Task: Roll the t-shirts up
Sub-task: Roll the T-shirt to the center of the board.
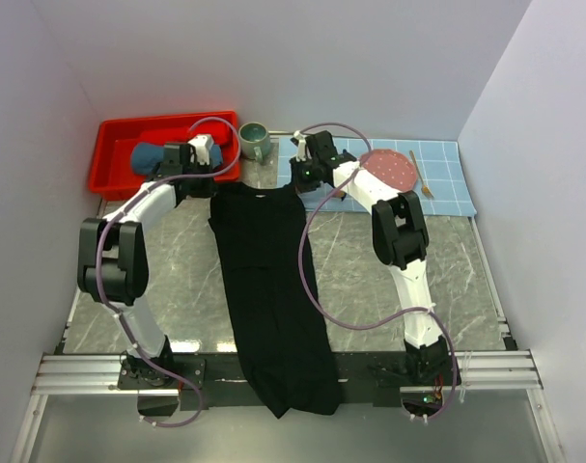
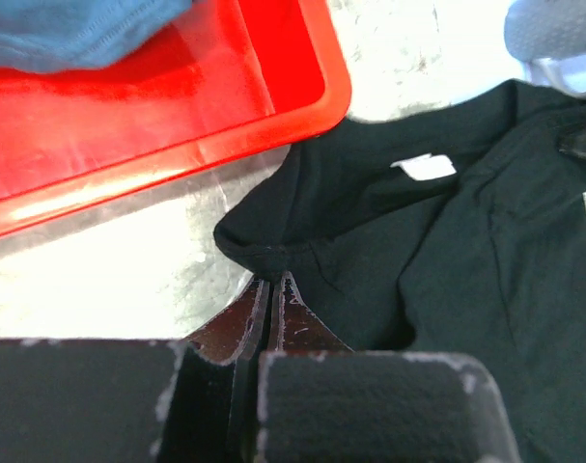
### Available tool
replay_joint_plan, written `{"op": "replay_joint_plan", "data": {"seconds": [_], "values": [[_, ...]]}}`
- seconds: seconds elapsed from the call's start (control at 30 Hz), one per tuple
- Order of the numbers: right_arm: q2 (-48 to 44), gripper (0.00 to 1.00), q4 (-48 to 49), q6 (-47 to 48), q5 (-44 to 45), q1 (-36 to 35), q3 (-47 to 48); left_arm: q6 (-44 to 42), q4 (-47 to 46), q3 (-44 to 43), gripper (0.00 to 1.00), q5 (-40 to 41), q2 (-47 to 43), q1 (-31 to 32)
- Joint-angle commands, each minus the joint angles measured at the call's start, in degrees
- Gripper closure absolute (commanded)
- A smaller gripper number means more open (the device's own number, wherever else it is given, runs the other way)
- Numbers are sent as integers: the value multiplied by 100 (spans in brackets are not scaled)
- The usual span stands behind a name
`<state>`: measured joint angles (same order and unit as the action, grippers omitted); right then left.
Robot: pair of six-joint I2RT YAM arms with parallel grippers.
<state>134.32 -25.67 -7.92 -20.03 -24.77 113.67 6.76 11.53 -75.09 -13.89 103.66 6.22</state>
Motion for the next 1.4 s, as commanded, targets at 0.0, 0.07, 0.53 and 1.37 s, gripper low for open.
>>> {"op": "replay_joint_plan", "data": {"seconds": [0.0, 0.07, 0.53, 1.37], "values": [[-337, 100, 405, -60, -80, -115, 533, -289, -134, 12, 99, 35, -460, -112], [-301, 100, 414, -78, -45, -115, 604, -316, -107, 12, 99, 35, -522, -173], [-125, 100, 510, -122, 70, -159, 709, -483, -2, -58, 99, 1, -750, -349], [383, 100, 1344, -280, 808, -124, 1702, -536, -529, -1261, 97, 844, 83, -956]]}}
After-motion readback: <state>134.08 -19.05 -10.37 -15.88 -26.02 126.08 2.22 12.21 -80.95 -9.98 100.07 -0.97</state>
